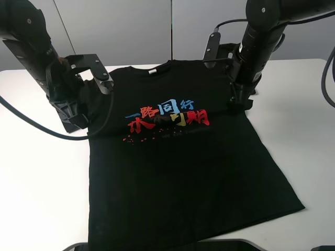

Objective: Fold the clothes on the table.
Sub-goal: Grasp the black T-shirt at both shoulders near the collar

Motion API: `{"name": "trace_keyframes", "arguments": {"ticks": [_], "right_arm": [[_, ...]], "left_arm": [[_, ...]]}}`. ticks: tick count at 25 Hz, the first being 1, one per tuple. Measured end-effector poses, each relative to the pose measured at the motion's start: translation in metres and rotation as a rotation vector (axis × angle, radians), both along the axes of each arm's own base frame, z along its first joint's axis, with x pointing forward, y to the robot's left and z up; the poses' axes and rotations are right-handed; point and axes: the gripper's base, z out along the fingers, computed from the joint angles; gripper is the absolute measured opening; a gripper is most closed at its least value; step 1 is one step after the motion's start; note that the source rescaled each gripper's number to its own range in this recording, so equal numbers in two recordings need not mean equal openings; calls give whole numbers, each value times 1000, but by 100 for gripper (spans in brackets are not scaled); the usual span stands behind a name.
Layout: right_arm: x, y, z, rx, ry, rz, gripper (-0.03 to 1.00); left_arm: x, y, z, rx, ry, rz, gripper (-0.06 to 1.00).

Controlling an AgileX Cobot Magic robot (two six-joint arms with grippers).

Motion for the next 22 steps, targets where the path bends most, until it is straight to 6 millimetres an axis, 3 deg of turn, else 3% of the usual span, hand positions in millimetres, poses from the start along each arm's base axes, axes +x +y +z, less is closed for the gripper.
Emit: {"name": "trace_keyframes", "arguments": {"ticks": [7, 14, 22], "right_arm": [[4, 6, -33, -8, 135, 76, 92], [16, -19, -33, -24, 106, 87, 91], [29, -18, -39, -42, -10, 261, 91]], "left_arm": [[3, -3, -22, 7, 62, -54, 95], [8, -6, -38, 4, 71, -76, 95], [11, -9, -40, -17, 58, -109, 95]]}}
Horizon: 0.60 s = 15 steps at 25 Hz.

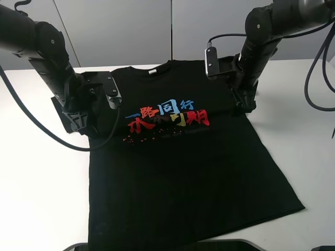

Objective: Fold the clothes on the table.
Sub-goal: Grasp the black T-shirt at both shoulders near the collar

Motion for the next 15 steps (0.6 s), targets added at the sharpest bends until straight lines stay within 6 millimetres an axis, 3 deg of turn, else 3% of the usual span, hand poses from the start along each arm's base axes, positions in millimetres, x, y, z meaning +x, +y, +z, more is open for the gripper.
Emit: {"name": "trace_keyframes", "arguments": {"ticks": [7, 15], "right_arm": [[1, 0, -17, -28, 25, 56, 91], [5, 0, -22, -37, -3, 98, 83]], "left_arm": [[0, -1, 0, -10, -3, -29, 95], [1, -2, 0, -13, -14, -50, 95]]}}
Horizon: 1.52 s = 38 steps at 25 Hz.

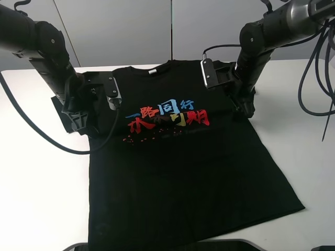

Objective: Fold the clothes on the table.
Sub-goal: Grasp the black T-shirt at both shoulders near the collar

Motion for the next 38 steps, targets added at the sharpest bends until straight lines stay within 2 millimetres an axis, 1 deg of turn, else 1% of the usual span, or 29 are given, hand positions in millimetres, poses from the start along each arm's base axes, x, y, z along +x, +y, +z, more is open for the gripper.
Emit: {"name": "trace_keyframes", "arguments": {"ticks": [4, 6, 8, 10, 16, 25, 31, 34, 36, 38], "right_arm": [[2, 1, 0, 8, -20, 2, 82], [2, 1, 0, 9, -22, 3, 82], [2, 1, 0, 9, -22, 3, 82], [2, 1, 0, 10, -24, 3, 82], [2, 2, 0, 18, -26, -3, 82], [2, 3, 0, 32, -25, -16, 79], [3, 3, -7, 25, 0, -19, 78], [2, 2, -9, 20, 16, -22, 72], [1, 2, -9, 16, 28, -25, 63], [0, 2, -11, 14, 41, -29, 48]], "left_arm": [[1, 0, -1, 0, -6, -6, 94], [1, 0, -6, 4, 5, -9, 88], [1, 0, -14, 13, 26, -15, 78], [1, 0, -21, 19, 38, -31, 73], [3, -1, -33, 26, 42, -53, 79], [7, -2, -38, 25, 34, -58, 79], [7, -2, -39, 26, 32, -63, 79], [7, -2, -40, 26, 33, -64, 79], [7, -2, -40, 26, 31, -66, 79], [7, -2, -40, 26, 31, -65, 79]]}}
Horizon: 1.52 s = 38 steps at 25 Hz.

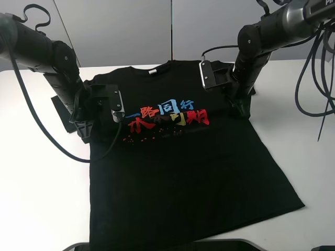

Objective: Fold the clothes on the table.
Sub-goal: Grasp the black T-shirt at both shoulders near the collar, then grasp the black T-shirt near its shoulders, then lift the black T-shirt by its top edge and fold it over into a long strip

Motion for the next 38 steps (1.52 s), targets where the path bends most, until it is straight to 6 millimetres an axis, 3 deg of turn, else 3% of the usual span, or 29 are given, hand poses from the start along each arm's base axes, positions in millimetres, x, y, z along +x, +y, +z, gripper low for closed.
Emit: {"name": "trace_keyframes", "arguments": {"ticks": [4, 7, 8, 10, 12, 13, 14, 20, 24, 27, 31, 36, 38], "right_arm": [[-1, 0, -2, -2, 16, -5, 23], [-1, 0, -2, -2, 16, -3, 15], [-1, 0, -2, -2, 16, -3, 14], [-1, 0, -2, -2, 16, -3, 12], [-1, 0, -2, -2, 16, -3, 5], [-1, 0, -2, -2, 16, -3, 2], [-1, 0, -2, -2, 16, -3, 1], [-1, 0, -1, 0, 11, -5, 1], [2, 1, 14, 20, -53, -23, 1], [6, 2, 40, 57, -155, -26, 1], [13, 2, 83, 89, -354, -3, 1], [40, 1, 142, 70, -606, -47, 1], [49, 1, 164, 79, -693, -92, 1]], "left_arm": [[0, 0, 0, -1, -4, 0, 79], [1, 0, 0, -3, -12, 1, 78], [2, 0, 0, -5, -17, 1, 74], [2, -1, 0, -6, -23, 2, 51], [3, -1, 0, -9, -28, 4, 18], [3, -1, 0, -10, -31, 4, 7], [3, -1, 0, -11, -32, 6, 4], [4, -1, 2, -15, -42, 15, 0], [7, -1, 11, -23, -88, 10, 0], [16, -4, 41, -45, -182, 10, 0], [36, -2, 100, -20, -402, -6, 0], [67, -2, 173, 12, -686, 41, 0], [75, -3, 194, -2, -763, 49, 0]]}}
